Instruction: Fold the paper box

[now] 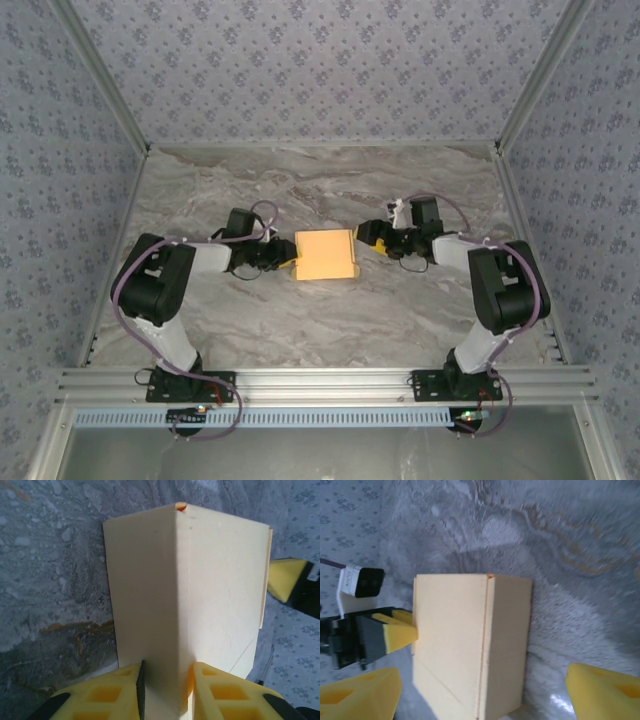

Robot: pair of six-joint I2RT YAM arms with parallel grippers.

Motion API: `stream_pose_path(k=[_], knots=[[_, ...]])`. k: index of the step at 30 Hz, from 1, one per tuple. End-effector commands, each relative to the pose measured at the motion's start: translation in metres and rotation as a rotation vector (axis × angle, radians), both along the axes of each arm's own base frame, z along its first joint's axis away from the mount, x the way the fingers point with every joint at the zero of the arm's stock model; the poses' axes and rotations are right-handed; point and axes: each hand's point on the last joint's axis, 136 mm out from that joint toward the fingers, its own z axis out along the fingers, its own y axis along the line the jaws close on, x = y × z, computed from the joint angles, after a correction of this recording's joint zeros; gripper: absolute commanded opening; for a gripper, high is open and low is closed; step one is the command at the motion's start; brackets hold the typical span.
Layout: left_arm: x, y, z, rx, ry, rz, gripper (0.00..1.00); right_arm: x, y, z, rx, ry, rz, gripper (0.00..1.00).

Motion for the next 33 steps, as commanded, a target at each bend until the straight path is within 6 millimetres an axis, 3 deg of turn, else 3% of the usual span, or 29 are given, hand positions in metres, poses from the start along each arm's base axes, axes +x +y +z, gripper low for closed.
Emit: stream_pose_path(k=[1, 4, 12, 17, 24, 26, 31, 33], knots=[[-0.017, 0.017, -0.038, 0.034, 0.125, 0.049, 0.24, -0.005, 0.014, 0.006, 0.132, 0.162, 0.007, 0.89], [-0.017, 0.023, -0.042, 0.041, 0.126, 0.047, 0.17, -0.004, 0.013, -0.003, 0.14, 0.222, -0.011, 0.91], [-0.02, 0.026, -0.048, 0.069, 0.128, 0.037, 0.18, -0.009, 0.036, -0.012, 0.153, 0.297, 0.049, 0.9], [-0.018, 0.023, -0.044, 0.041, 0.131, 0.036, 0.19, -0.005, 0.057, -0.007, 0.209, 0.33, 0.043, 0.78], [-0.011, 0.019, -0.033, -0.007, 0.127, 0.049, 0.21, -0.002, 0.062, -0.006, 0.256, 0.402, -0.028, 0.59], [-0.009, 0.018, -0.026, -0.02, 0.107, 0.052, 0.25, -0.003, 0.062, -0.006, 0.262, 0.429, -0.046, 0.54], [0.008, 0.02, 0.015, -0.037, -0.04, 0.091, 0.53, -0.005, 0.061, -0.003, 0.277, 0.489, -0.096, 0.47], [0.017, 0.025, 0.034, -0.018, -0.134, 0.116, 0.58, -0.004, 0.059, 0.0, 0.279, 0.508, -0.118, 0.44]])
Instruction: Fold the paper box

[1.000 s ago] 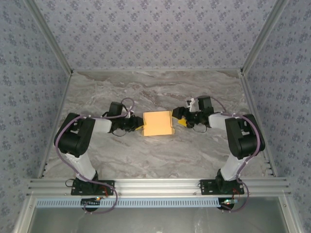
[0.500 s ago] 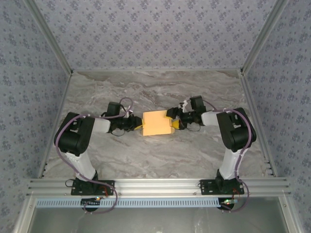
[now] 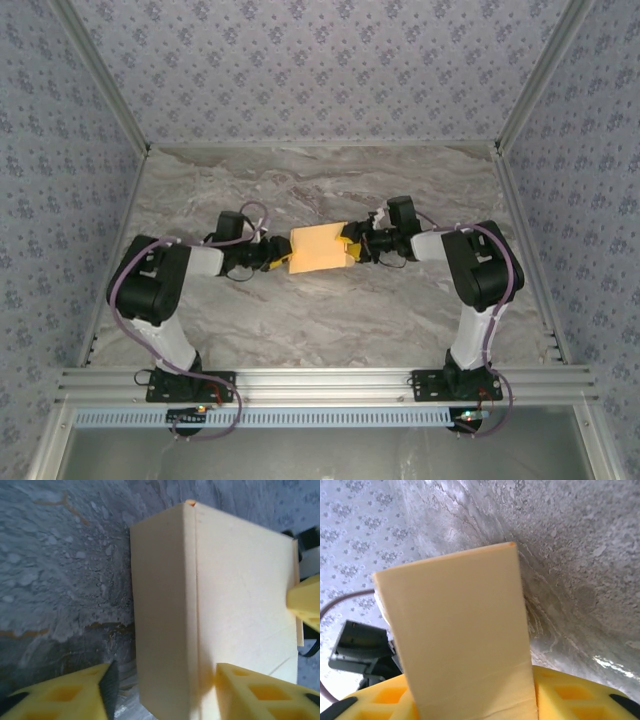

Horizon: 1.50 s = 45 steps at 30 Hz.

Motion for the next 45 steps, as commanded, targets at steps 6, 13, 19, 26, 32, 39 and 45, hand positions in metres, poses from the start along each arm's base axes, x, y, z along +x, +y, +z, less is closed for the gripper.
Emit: stream_pose_path(k=[6, 13, 19, 26, 32, 39, 45], knots=[[0.019, 0.023, 0.12, 0.232, -0.857, 0.133, 0.88, -0.006, -0.005, 0.013, -0.003, 0.185, -0.082, 0.43], [-0.046, -0.029, 0.098, 0.511, -1.493, -0.446, 0.99, -0.011, -0.011, 0.005, 0.011, 0.341, -0.079, 0.44], [-0.059, -0.045, 0.061, 0.707, -1.654, -0.831, 0.94, -0.011, -0.026, 0.004, 0.008, 0.391, -0.1, 0.43], [-0.022, -0.05, 0.041, 0.904, -1.712, -0.814, 0.88, -0.011, -0.024, 0.014, 0.0, 0.401, -0.081, 0.43], [0.006, -0.061, 0.036, 0.968, -1.734, -0.709, 0.71, -0.012, -0.024, 0.013, 0.008, 0.433, -0.106, 0.45], [0.012, -0.07, 0.042, 0.973, -1.745, -0.707, 0.51, -0.012, -0.028, 0.016, -0.003, 0.432, -0.116, 0.58], [-0.01, -0.072, 0.039, 0.871, -1.637, -0.873, 0.42, -0.011, -0.047, 0.022, -0.041, 0.399, -0.127, 0.8]])
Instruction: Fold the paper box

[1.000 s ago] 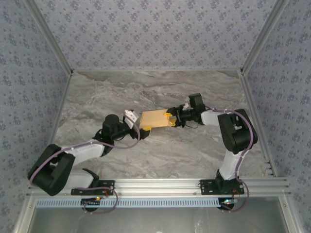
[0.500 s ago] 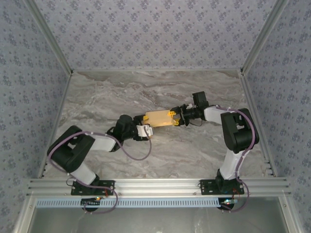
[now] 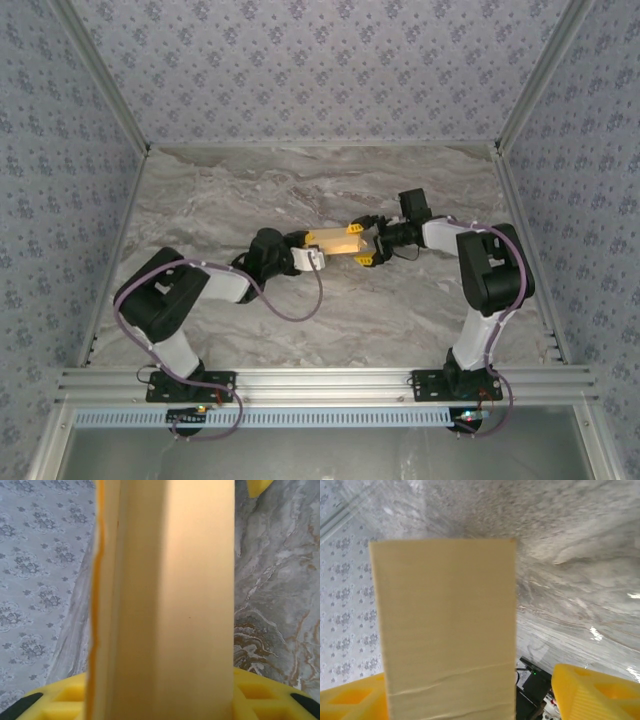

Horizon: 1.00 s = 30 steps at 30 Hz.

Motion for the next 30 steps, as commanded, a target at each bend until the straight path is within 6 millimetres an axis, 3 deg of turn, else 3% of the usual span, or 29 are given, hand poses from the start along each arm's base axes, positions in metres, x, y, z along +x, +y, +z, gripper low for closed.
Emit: stream_pose_path(k=[1, 6, 11, 15, 18, 22, 26, 28, 30], knots=[[-0.015, -0.005, 0.007, 0.001, 0.098, -0.051, 0.43, -0.004, -0.015, 0.014, -0.031, -0.019, 0.008, 0.82], [-0.03, -0.003, 0.008, 0.086, 0.266, -0.073, 0.44, -0.012, -0.045, 0.025, -0.181, -0.158, 0.062, 0.88], [-0.035, 0.002, 0.017, 0.093, 0.402, -0.03, 0.45, -0.003, -0.092, 0.03, -0.509, -0.509, 0.205, 0.88], [-0.039, 0.012, 0.012, 0.16, 0.509, 0.021, 0.45, -0.004, -0.112, 0.039, -0.735, -0.746, 0.266, 0.86], [-0.042, 0.014, 0.01, 0.2, 0.57, 0.029, 0.46, -0.014, -0.122, 0.056, -0.821, -0.929, 0.239, 0.85], [-0.047, 0.009, 0.016, 0.188, 0.7, 0.001, 0.49, -0.036, -0.12, 0.068, -0.966, -1.204, 0.373, 0.86], [-0.047, 0.01, 0.011, 0.244, 0.751, -0.004, 0.48, -0.05, -0.087, 0.079, -0.936, -1.424, 0.524, 0.84], [-0.046, 0.01, 0.007, 0.259, 0.761, -0.006, 0.48, -0.048, -0.073, 0.08, -0.952, -1.483, 0.589, 0.79], [-0.046, 0.01, 0.003, 0.264, 0.775, -0.017, 0.48, -0.038, -0.062, 0.081, -0.947, -1.49, 0.608, 0.65]])
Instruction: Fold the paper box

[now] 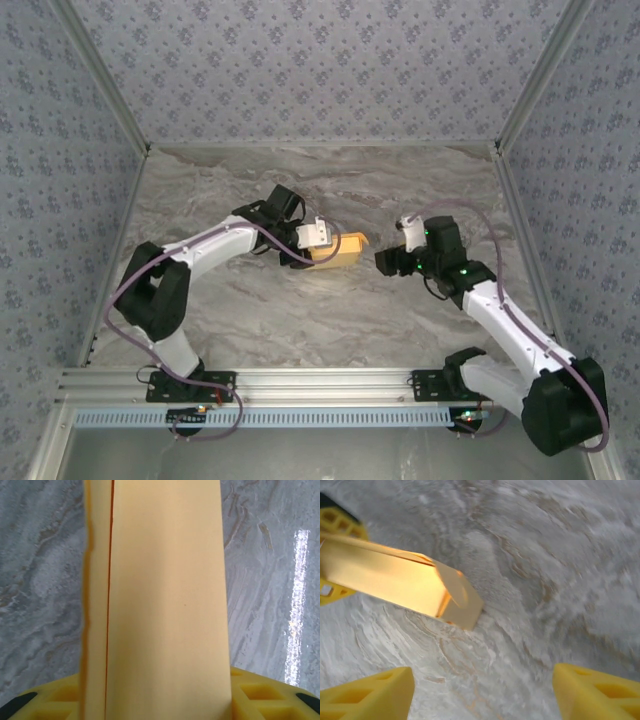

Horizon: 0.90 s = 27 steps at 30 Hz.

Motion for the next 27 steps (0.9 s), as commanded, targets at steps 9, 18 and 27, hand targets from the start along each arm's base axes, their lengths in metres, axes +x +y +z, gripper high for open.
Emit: stream_pose_path(k=[9, 18, 27], knots=[[-0.005, 0.001, -0.004, -0.034, 0.072, -0.022, 0.49, 0.049, 0.045, 0.005, -0.109, -0.073, 0.168, 0.52], [0.002, -0.001, -0.005, -0.063, 0.066, 0.001, 0.49, 0.033, 0.052, 0.006, -0.122, 0.019, 0.214, 0.52], [0.004, -0.002, 0.0, -0.087, 0.063, 0.005, 0.51, 0.027, 0.052, -0.006, -0.135, 0.111, 0.26, 0.58]])
